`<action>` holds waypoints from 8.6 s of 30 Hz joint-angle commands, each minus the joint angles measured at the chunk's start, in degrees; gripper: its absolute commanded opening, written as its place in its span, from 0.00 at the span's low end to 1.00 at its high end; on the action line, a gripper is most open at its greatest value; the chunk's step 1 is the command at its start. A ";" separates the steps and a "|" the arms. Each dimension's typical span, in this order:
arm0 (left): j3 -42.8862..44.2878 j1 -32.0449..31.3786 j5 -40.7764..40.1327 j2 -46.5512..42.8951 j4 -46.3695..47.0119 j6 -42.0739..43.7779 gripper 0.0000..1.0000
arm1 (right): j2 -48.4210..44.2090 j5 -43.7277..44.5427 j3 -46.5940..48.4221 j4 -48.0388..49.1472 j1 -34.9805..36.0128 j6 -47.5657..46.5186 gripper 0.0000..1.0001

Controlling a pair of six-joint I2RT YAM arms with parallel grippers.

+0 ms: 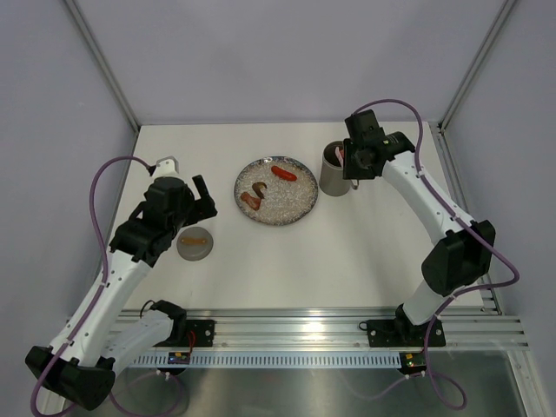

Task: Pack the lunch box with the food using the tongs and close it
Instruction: Place the fake food in the packing box, then place the clamp at the center of the board, then pick up the box lid from the center of the board, then place the box lid at the center of the board.

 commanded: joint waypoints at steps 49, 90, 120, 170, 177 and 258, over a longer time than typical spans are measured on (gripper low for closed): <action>0.00 0.20 -1.09 1.80 1.92 0.55 0.99 | 4.31 -2.25 1.98 4.03 -0.18 -1.33 0.35; 0.18 0.12 -1.35 0.83 1.31 0.03 0.99 | 1.33 -1.37 2.68 4.38 -0.18 -1.25 0.34; 0.44 0.20 1.46 1.09 2.28 0.29 0.99 | -28.12 15.68 -43.71 22.48 -11.78 17.99 0.23; -4.92 9.17 -10.76 25.89 -10.22 -37.50 0.67 | -30.67 0.74 -37.31 21.08 -8.88 14.22 0.86; -6.68 9.61 -10.76 25.53 -4.68 -38.73 0.64 | -29.26 -1.81 -37.83 21.61 -8.79 13.69 0.86; 41.66 -35.92 13.94 67.18 0.17 -7.01 0.33 | -46.75 5.48 -41.26 7.55 -8.88 17.65 0.86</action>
